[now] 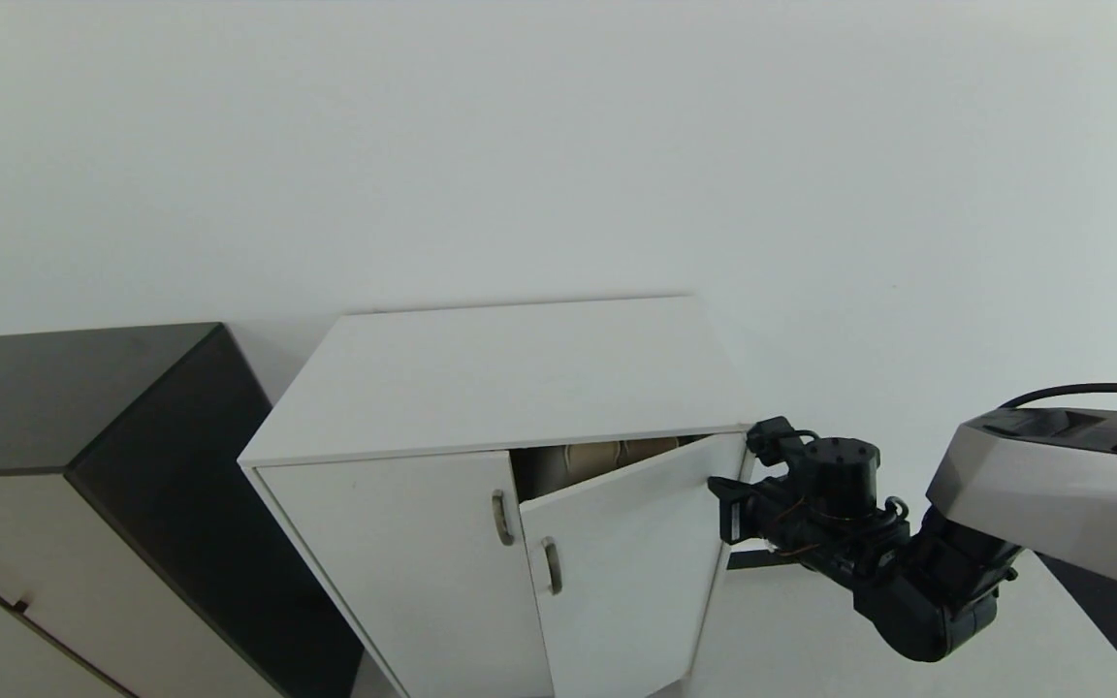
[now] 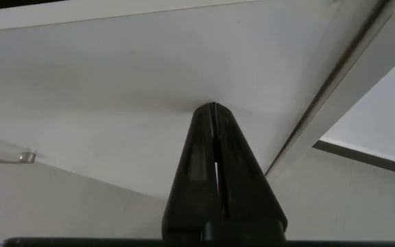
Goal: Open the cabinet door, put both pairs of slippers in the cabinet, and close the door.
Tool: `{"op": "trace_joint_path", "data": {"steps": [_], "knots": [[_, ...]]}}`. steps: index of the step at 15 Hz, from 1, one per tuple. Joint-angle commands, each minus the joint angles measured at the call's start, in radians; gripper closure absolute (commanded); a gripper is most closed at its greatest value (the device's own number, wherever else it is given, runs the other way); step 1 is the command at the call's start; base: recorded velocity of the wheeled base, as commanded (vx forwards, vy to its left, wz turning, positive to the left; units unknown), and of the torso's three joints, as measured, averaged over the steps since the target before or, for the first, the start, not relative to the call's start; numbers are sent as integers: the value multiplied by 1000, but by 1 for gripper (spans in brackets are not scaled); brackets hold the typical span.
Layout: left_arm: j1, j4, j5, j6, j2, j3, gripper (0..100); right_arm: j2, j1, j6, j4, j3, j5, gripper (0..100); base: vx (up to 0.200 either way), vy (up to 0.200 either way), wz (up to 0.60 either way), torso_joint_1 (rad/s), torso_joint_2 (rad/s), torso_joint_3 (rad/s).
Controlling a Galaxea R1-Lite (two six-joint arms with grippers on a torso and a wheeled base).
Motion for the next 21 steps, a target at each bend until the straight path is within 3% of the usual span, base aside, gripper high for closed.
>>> {"op": "trace_joint_path", "data": {"steps": [1,17,21], "knots": [[0,0,-1,0,0,0,100,21,-3,0,-1,-13,-23,100,0,0,0,0,0,0],[0,0,0,0,0,0,100,-30,4,6,-12,1,-47,100,0,0,0,0,0,0],[0,0,0,0,0,0,100,-266,119,10,25,133,-29,100,0,0,0,0,0,0]]}}
